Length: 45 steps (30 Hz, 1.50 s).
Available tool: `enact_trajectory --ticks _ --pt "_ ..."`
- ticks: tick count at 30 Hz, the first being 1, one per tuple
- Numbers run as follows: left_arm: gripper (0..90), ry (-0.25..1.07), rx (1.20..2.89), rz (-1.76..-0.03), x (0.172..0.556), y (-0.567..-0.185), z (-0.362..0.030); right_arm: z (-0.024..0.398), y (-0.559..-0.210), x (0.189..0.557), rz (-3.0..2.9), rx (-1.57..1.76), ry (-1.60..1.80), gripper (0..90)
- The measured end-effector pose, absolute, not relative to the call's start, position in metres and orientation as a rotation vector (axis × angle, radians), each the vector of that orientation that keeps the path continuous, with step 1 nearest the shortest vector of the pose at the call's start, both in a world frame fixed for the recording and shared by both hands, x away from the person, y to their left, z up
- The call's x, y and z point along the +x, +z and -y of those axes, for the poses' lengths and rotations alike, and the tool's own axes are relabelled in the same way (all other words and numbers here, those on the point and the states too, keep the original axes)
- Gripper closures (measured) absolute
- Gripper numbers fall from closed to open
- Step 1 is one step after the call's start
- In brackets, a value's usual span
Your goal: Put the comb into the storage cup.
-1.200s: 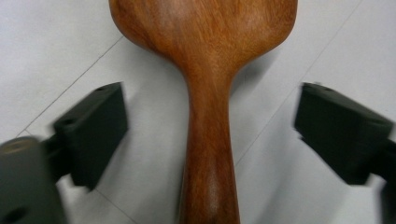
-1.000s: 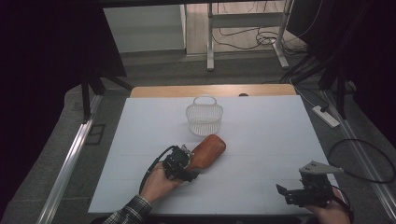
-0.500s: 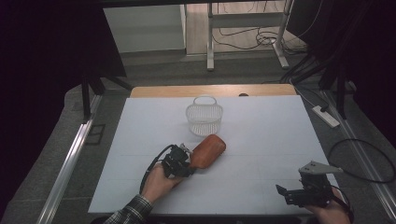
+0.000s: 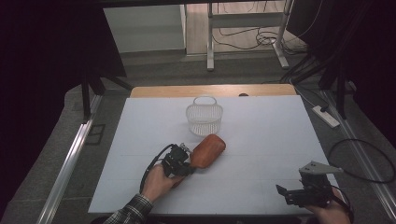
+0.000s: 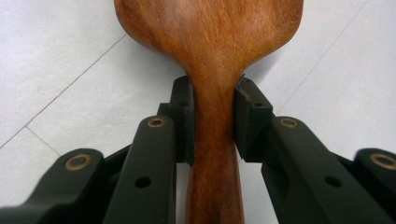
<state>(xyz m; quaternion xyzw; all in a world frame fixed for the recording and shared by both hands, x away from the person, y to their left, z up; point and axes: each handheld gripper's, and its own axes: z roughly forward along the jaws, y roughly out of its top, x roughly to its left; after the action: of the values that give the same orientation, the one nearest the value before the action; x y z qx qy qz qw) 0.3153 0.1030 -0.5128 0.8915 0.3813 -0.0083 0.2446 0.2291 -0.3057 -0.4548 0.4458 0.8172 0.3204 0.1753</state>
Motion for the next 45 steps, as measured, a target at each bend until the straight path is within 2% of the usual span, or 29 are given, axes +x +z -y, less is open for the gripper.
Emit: enact_trajectory --ticks 20,45 --pt "71.7 -0.01 2.383 -1.014 0.315 -0.506 -0.105 0.306 -0.455 0.229 -2.312 1.264 0.911 1.0" --pt "71.5 0.027 2.265 -0.885 0.302 -0.476 -0.108 0.309 -0.451 0.224 -2.285 1.219 0.993 0.0"
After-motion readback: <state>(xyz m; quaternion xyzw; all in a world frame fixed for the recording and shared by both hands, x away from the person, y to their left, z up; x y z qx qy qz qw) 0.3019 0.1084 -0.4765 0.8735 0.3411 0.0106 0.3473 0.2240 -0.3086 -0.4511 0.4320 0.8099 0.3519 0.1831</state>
